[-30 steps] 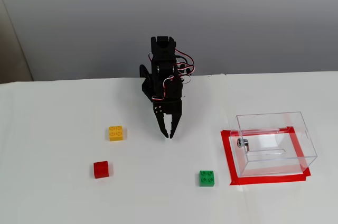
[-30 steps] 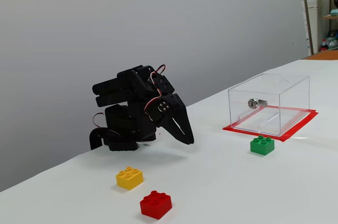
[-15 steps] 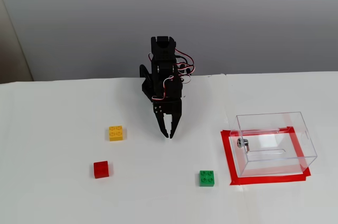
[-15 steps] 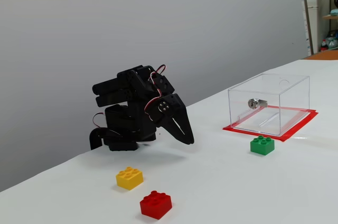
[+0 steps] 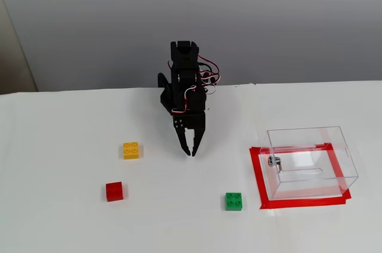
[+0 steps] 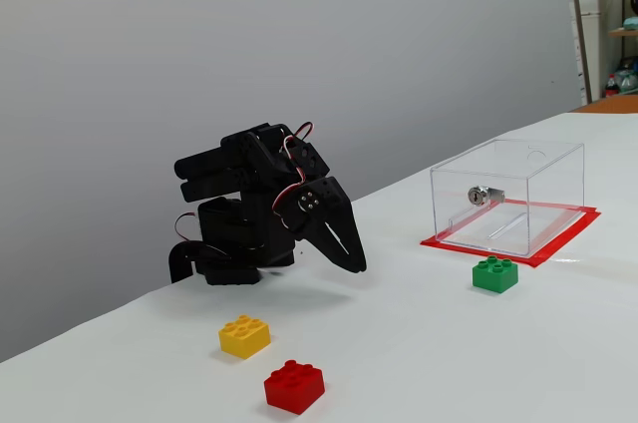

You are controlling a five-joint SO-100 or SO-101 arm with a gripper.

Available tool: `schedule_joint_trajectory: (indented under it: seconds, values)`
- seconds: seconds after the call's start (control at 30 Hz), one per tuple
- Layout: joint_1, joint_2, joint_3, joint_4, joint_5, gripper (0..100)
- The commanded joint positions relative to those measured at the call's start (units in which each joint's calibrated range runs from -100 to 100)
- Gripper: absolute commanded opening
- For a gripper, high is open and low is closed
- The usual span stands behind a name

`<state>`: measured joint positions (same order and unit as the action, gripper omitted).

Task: Pick the yellow lego brick and place it into the transparent box

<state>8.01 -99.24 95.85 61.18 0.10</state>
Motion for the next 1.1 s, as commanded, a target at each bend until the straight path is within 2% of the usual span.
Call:
schedule_joint_trajectory:
  seconds: [0.0,0.27,0.57,0.83,1.07]
  values:
    - [0.5,-0.5,0.3,-0.6,-0.1,2]
    - [-0.5,-0.4,-1.7,-0.6,-0.3,2]
    - [-1.2,0.5,-16.6,0.2,-0.4,2]
    - [2.7,17.7,-32.2,3.5,0.1,2]
    - [12.0,29.2,-47.9,9.0,0.1,2]
